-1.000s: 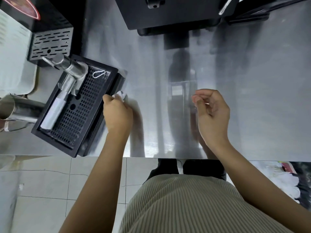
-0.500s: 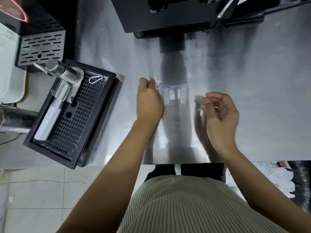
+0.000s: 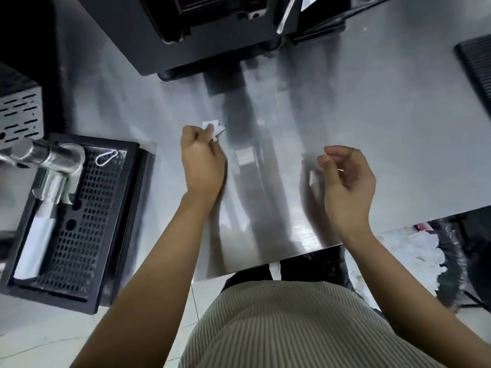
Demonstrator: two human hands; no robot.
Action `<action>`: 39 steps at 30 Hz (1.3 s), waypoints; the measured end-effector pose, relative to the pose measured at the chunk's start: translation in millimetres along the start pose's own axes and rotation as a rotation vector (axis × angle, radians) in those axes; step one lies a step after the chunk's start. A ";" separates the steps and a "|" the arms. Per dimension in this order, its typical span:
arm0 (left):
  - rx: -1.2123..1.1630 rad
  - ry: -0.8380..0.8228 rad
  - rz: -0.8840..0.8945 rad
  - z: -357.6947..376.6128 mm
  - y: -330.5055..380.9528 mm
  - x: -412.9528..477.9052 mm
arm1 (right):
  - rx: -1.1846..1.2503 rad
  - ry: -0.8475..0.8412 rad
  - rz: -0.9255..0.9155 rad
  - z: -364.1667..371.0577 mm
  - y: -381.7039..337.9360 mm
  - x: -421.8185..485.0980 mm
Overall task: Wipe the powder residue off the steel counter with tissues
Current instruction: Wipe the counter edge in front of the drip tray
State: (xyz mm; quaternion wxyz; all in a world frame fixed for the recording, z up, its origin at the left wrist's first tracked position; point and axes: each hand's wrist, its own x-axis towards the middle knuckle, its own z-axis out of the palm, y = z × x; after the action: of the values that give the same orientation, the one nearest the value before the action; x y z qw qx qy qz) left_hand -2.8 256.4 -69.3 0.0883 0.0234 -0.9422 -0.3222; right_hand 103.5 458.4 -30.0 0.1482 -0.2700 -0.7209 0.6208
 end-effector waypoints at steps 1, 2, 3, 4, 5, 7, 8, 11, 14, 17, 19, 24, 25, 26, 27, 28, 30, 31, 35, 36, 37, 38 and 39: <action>-0.022 -0.017 0.051 9.0 8.2 -8.2 | 0.002 0.004 0.002 0.2 -0.1 -0.6; -0.054 -0.036 0.109 18.9 20.6 -18.4 | 0.002 0.009 0.000 0.2 -0.1 -0.3; -0.087 -0.074 0.165 28.5 35.3 -30.1 | -0.001 0.013 -0.004 0.1 -0.3 0.3; -0.123 -0.137 0.223 36.1 51.3 -41.8 | -0.005 0.016 -0.007 -0.2 -0.5 0.9; -0.161 -0.228 0.273 42.2 66.5 -51.1 | -0.006 0.020 -0.010 -0.5 -0.9 2.1; -0.245 -0.419 0.286 45.0 84.4 -54.8 | 0.005 0.031 -0.008 -2.4 -2.1 4.8; -0.285 -0.443 0.254 42.8 84.6 -47.3 | 0.012 0.041 -0.006 -4.0 -2.7 6.4; -0.226 -0.181 0.126 27.3 60.0 -4.9 | 0.028 0.069 0.009 -10.8 -1.3 10.8; -0.048 -0.087 0.060 20.0 36.5 24.2 | 0.040 0.071 0.033 -17.7 3.5 12.1; -0.099 -0.131 0.169 34.5 48.3 10.3 | 0.047 0.052 0.040 -21.3 6.5 12.2; -0.138 -0.191 0.272 47.0 69.0 -17.9 | 0.066 0.037 0.041 -23.5 6.2 13.8; -0.329 -0.459 0.209 55.4 95.0 -25.1 | 0.115 0.042 0.054 -31.2 0.7 23.1; -0.363 -0.375 0.132 53.7 92.0 -10.9 | 0.106 0.047 0.050 -33.6 -0.3 24.8; -0.354 -0.269 0.071 52.4 85.3 6.8 | 0.092 0.053 0.042 -36.3 -1.4 26.2; -0.306 -0.197 0.037 49.9 77.8 23.1 | 0.082 0.061 0.033 -38.6 -2.0 27.2; -0.242 -0.164 0.032 47.9 71.7 35.3 | 0.078 0.065 0.027 -40.9 -2.2 27.9; -0.129 -0.171 0.082 47.6 67.3 40.1 | 0.074 0.060 0.019 -44.1 -1.3 28.0; -0.130 -0.185 0.132 48.4 69.1 33.3 | 0.076 0.055 0.020 -44.8 -1.0 27.7; -0.207 -0.310 0.335 54.4 81.6 -29.3 | 0.073 0.032 0.019 -45.2 -1.0 28.1; -0.216 -0.380 0.359 53.6 84.9 -42.9 | 0.067 0.027 0.016 -45.0 -2.1 28.5; -0.228 -0.443 0.362 50.1 86.6 -51.6 | 0.067 0.021 0.013 -44.9 -3.4 28.9; -0.250 -0.471 0.335 45.2 86.2 -54.3 | 0.068 0.015 0.009 -44.9 -4.5 29.2; -0.274 -0.440 0.270 37.8 84.0 -52.6 | 0.072 0.007 0.003 -44.4 -5.8 29.0</action>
State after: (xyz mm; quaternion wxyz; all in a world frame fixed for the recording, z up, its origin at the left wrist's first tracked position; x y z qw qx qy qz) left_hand 43.1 351.0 -55.2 -0.0736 -0.1850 -0.8810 -0.4293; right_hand 103.3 510.7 -19.6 0.1595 -0.2681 -0.6970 0.6456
